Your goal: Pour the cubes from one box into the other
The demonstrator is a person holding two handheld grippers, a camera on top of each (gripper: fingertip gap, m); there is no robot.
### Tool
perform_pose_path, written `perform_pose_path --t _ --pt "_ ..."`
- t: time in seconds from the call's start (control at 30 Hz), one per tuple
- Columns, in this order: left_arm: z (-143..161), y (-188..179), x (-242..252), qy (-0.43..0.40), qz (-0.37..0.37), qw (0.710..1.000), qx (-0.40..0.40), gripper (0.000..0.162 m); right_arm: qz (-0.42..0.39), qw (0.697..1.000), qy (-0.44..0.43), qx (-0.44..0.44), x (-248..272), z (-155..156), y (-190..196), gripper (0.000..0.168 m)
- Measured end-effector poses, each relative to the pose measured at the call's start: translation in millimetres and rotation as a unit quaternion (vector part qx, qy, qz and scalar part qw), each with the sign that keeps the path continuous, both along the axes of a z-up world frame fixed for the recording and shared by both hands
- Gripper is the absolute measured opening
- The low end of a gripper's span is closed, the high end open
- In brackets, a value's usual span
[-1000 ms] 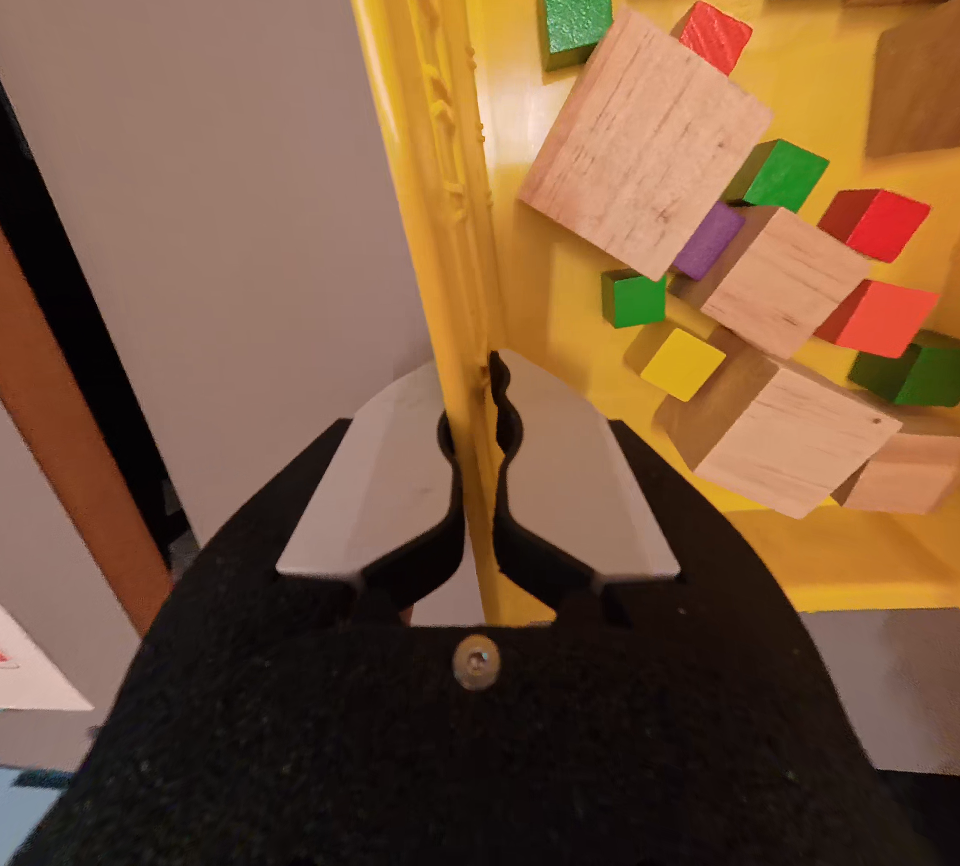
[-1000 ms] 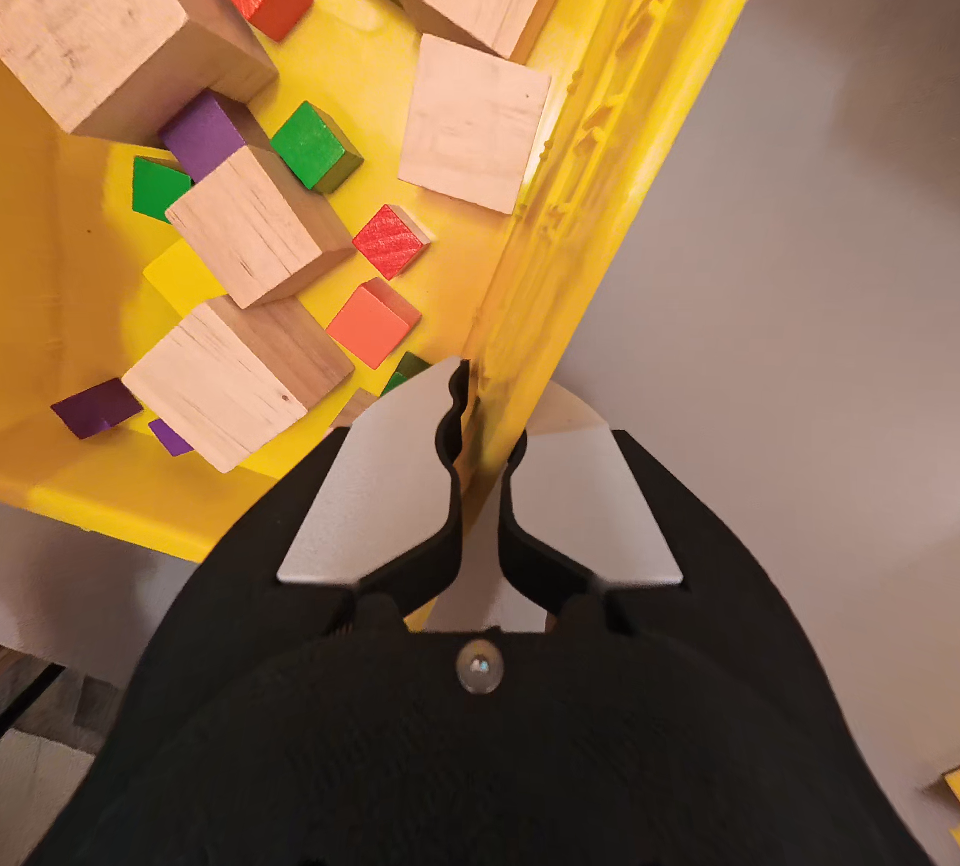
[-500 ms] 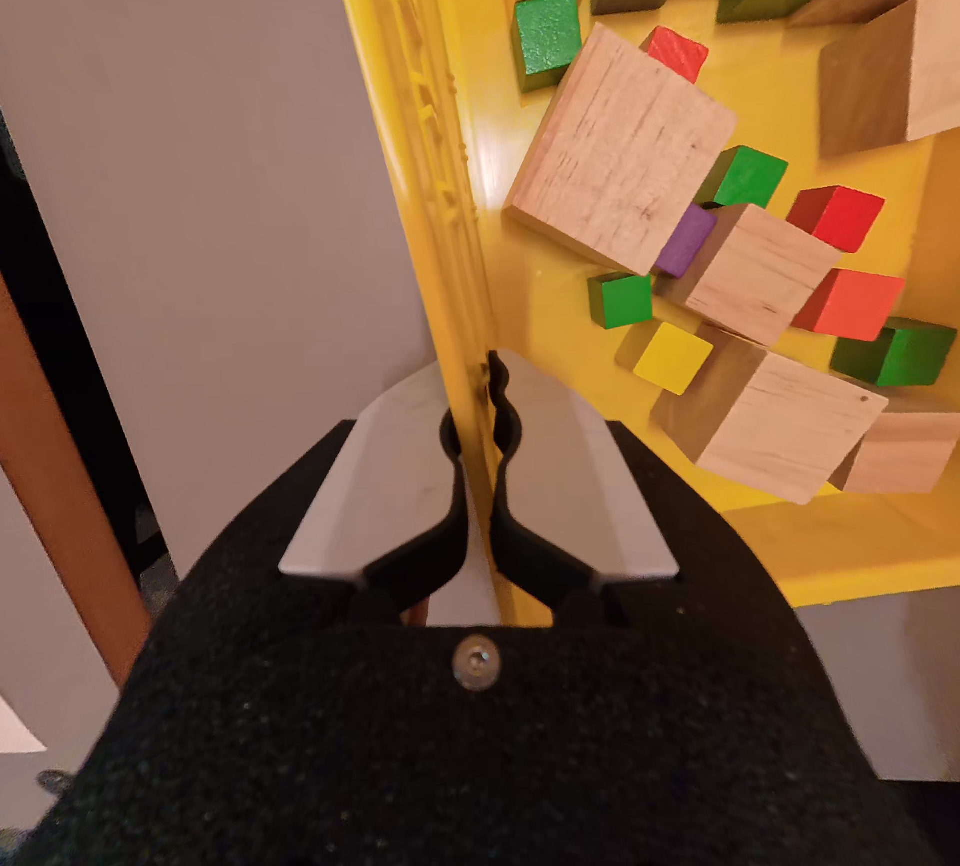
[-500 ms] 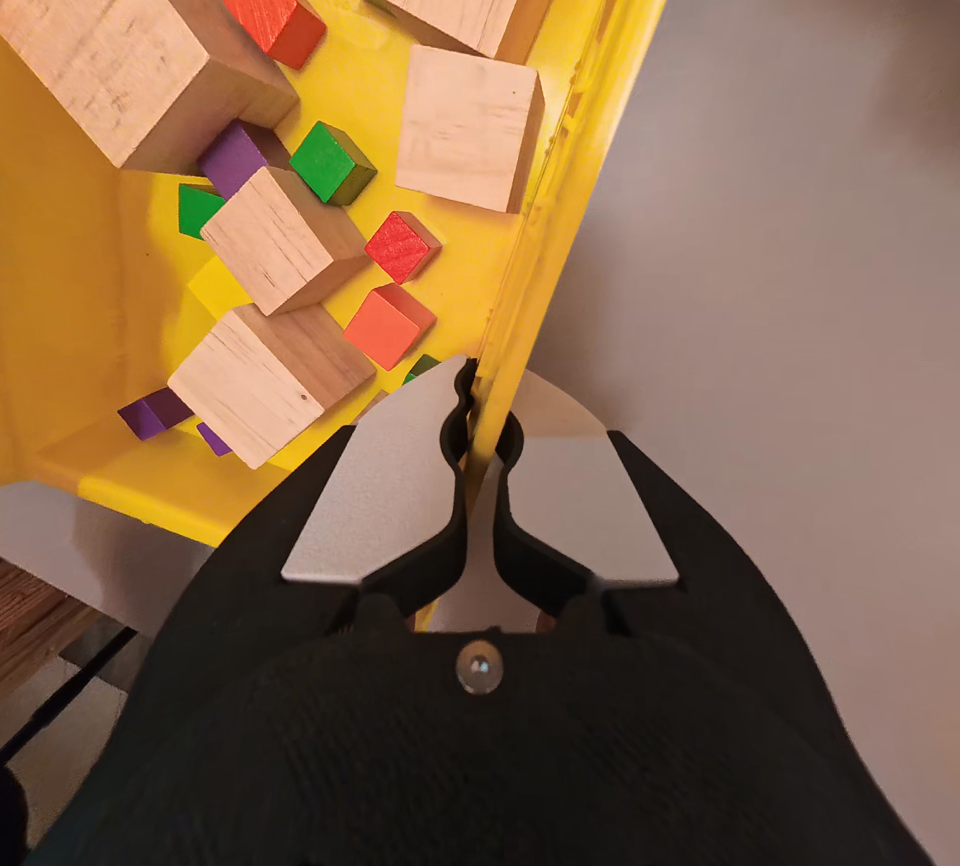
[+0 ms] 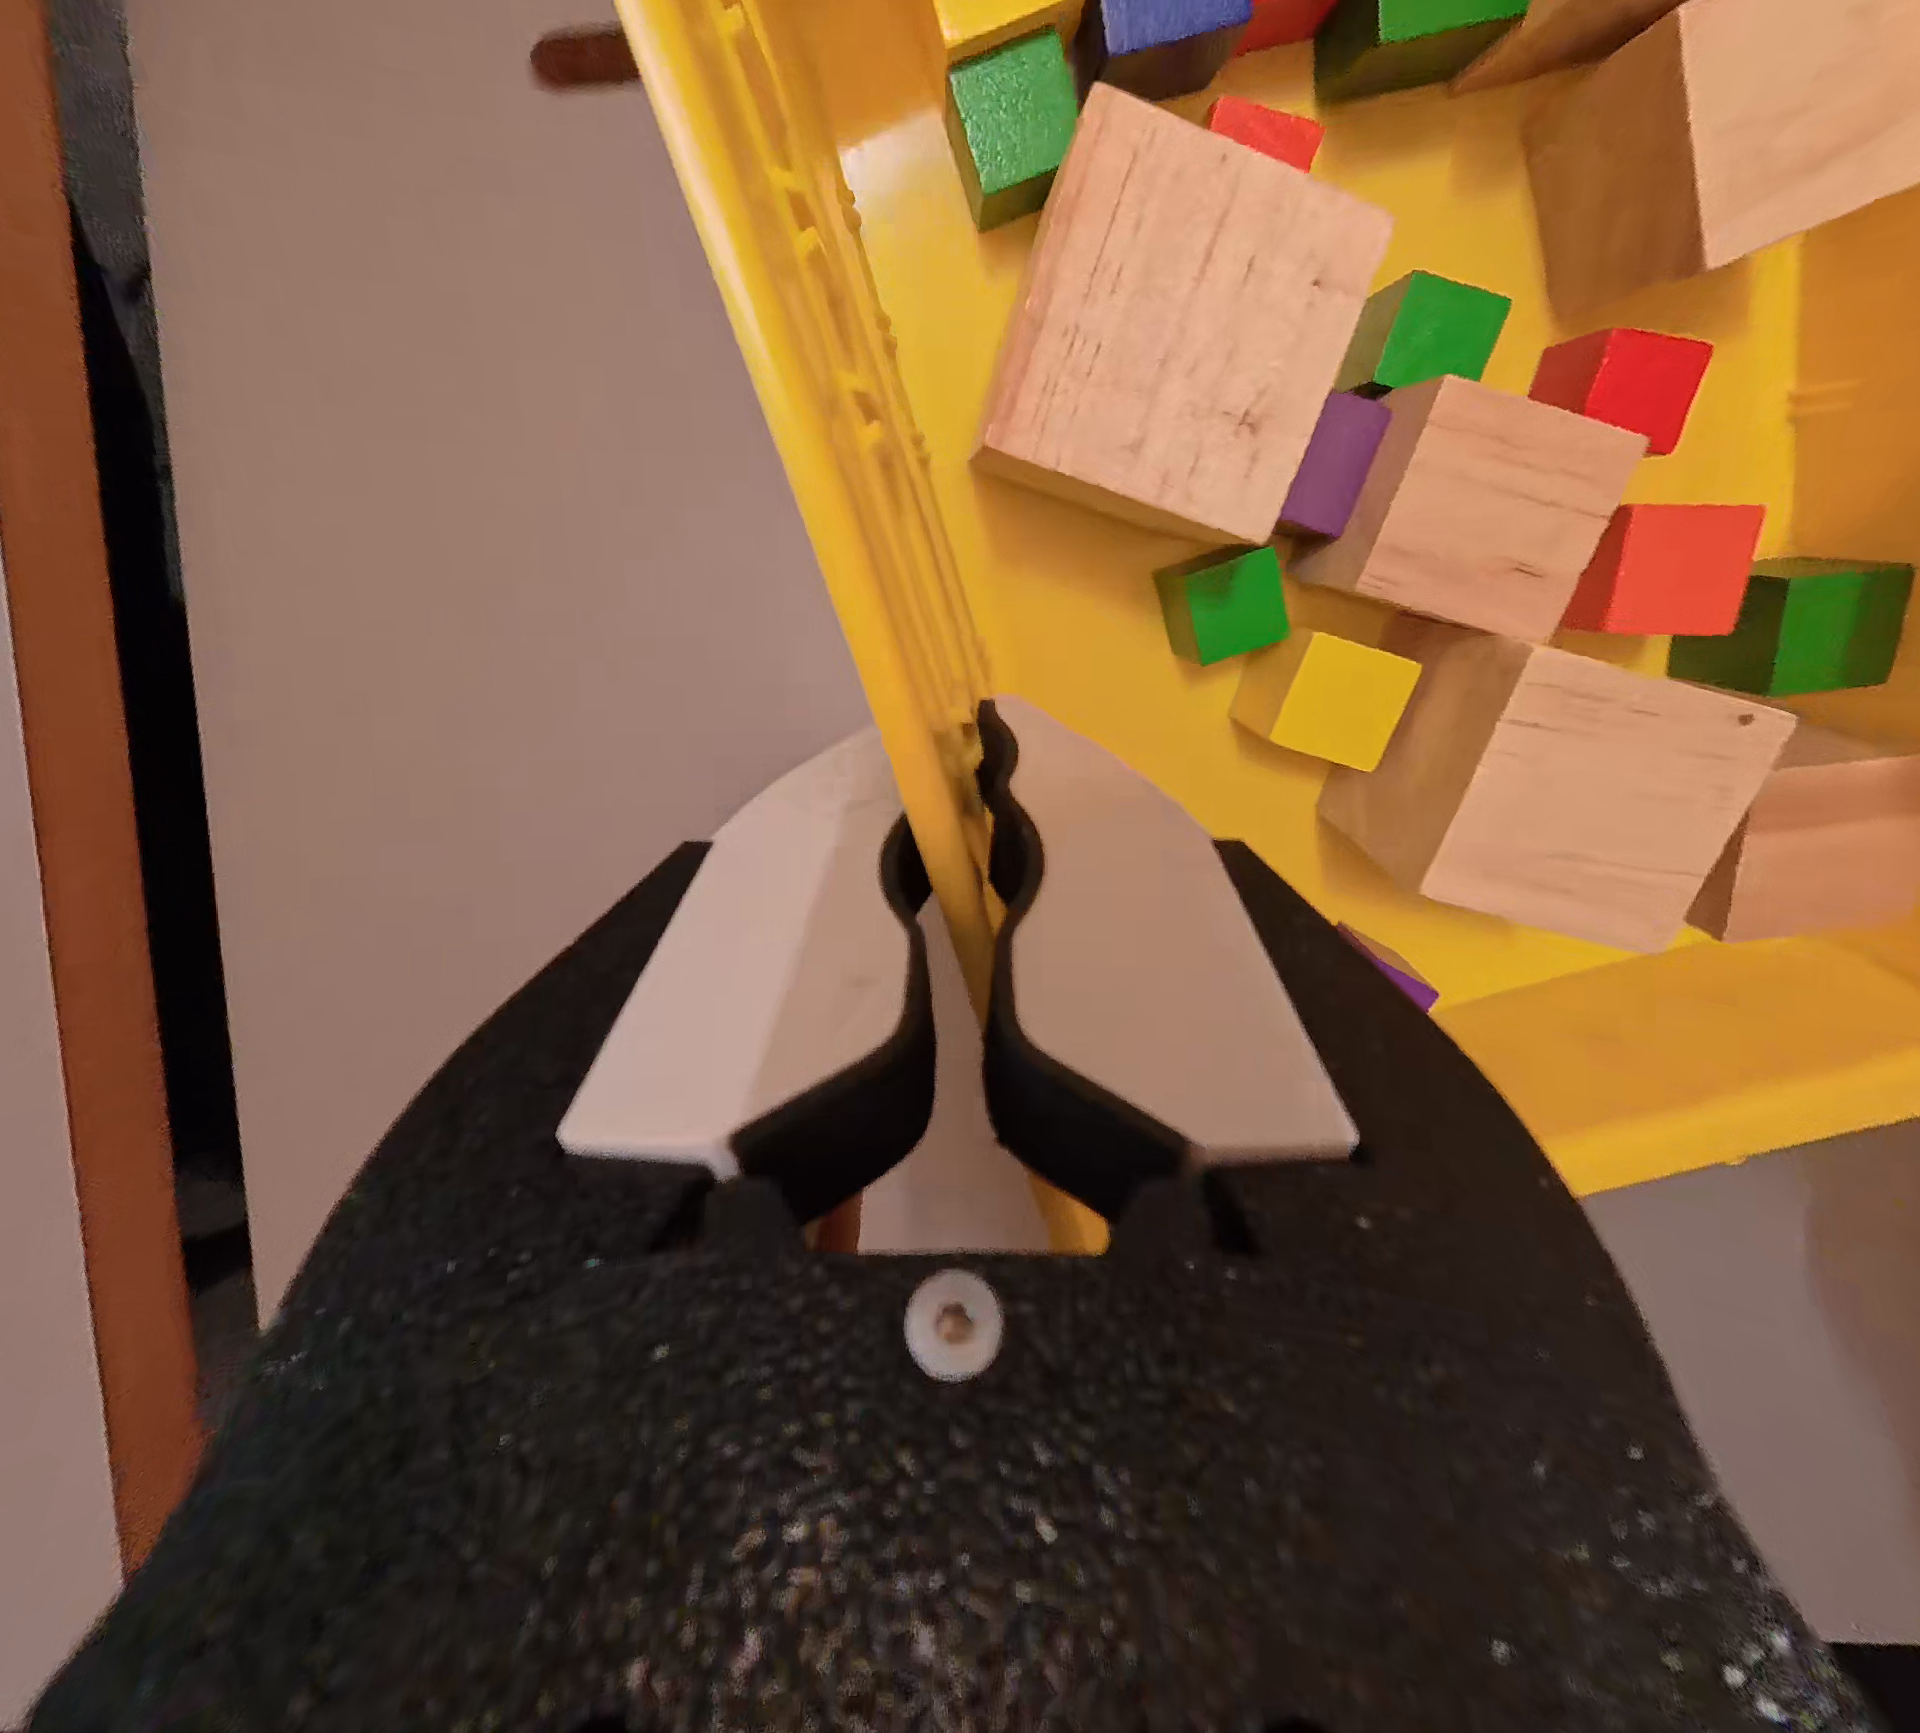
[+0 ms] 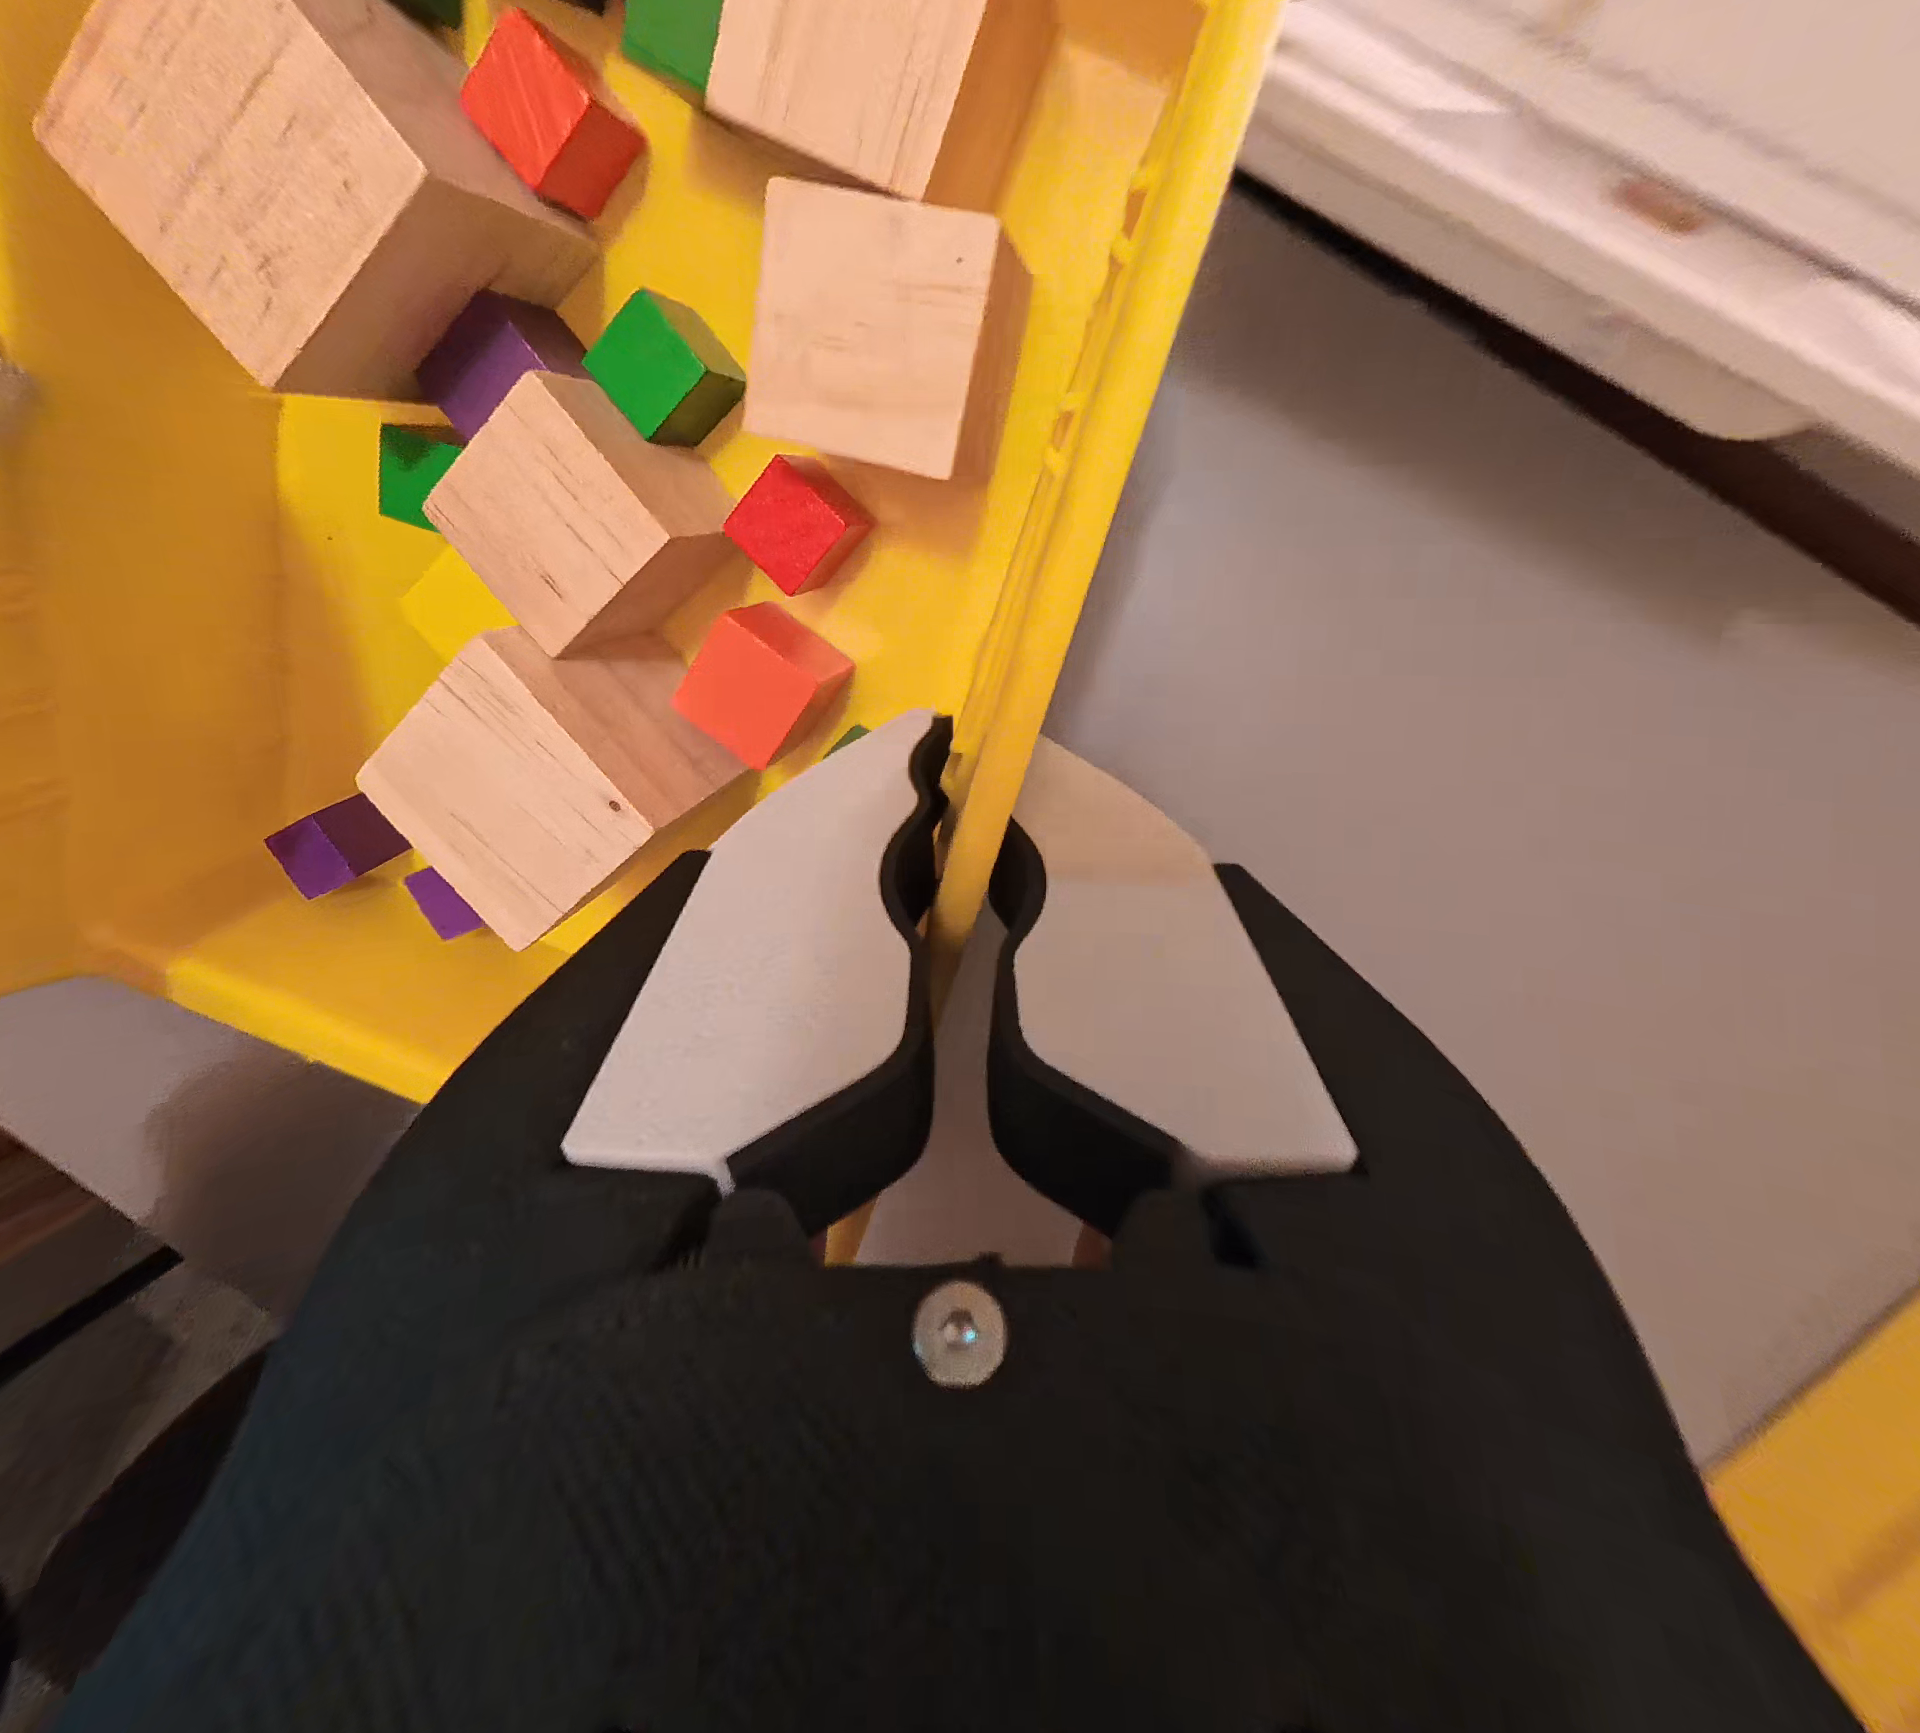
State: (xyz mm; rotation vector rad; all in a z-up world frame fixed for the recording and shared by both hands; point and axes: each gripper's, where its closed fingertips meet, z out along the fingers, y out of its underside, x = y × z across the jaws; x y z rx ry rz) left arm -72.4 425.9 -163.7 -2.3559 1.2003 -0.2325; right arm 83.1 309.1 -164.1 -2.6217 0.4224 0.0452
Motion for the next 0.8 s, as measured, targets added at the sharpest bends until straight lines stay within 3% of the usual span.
perform_pose_path --t 0.03,0.17,0.57,0.8 --pt "7.2 -9.0 14.4 -0.007 -0.009 1.000 0.006 0.004 -0.008 1.000 -0.010 0.006 12.9 9.7 -11.8 0.006" --pt "23.5 -52.8 87.0 -0.037 -0.058 0.998 0.001 0.004 -0.057 0.997 -0.054 0.013 75.0 39.3 -69.3 0.006" --pt "50.7 -219.3 311.1 -0.093 -0.223 0.970 0.007 0.004 -0.213 0.971 -0.095 0.046 249.3 73.4 -272.9 0.007" --pt "73.6 -289.8 400.7 -0.145 -0.277 0.949 0.034 0.004 -0.265 0.948 -0.155 0.078 318.3 96.3 -351.5 0.007"
